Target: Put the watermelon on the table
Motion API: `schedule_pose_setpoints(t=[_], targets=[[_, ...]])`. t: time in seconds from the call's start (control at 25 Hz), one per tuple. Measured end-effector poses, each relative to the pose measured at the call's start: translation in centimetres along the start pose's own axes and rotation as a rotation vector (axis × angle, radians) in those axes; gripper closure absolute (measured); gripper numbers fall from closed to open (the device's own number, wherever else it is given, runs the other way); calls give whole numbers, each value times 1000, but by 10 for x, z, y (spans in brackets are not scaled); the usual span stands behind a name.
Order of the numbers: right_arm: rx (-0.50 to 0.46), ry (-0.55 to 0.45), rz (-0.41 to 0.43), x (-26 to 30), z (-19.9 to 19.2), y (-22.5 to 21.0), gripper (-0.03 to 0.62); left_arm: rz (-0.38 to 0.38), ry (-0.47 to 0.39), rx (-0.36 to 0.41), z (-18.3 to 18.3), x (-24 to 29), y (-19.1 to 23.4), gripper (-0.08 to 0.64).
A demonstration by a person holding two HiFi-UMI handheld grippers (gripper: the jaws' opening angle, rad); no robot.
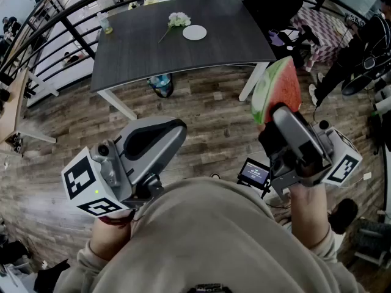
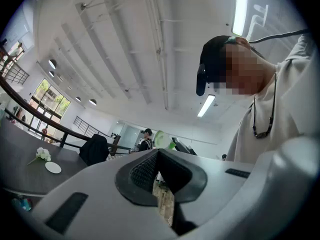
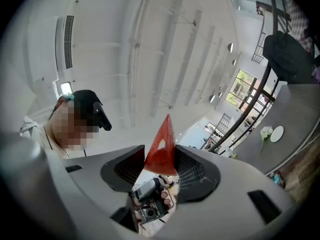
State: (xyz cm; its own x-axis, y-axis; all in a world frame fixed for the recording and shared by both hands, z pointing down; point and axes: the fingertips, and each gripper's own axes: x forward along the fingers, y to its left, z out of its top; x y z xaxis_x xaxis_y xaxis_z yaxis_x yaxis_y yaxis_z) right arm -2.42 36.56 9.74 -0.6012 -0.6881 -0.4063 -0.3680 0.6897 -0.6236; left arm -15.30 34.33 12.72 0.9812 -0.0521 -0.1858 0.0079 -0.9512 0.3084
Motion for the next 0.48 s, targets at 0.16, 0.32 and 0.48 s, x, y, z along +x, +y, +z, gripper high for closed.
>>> schedule_pose_setpoints(t=[0.16,0.32,0.48], targets=[[-15,-3,-8,-2,2,3,390,-14,-2,-6,-2,1,-6,554],[-12,8,-32,-9,0,3,390,-18,5,-15,-6,3,-12,554],[15,-13,-30,-18,-4,6,390,-36,18,-29,-16,4,-17,554]])
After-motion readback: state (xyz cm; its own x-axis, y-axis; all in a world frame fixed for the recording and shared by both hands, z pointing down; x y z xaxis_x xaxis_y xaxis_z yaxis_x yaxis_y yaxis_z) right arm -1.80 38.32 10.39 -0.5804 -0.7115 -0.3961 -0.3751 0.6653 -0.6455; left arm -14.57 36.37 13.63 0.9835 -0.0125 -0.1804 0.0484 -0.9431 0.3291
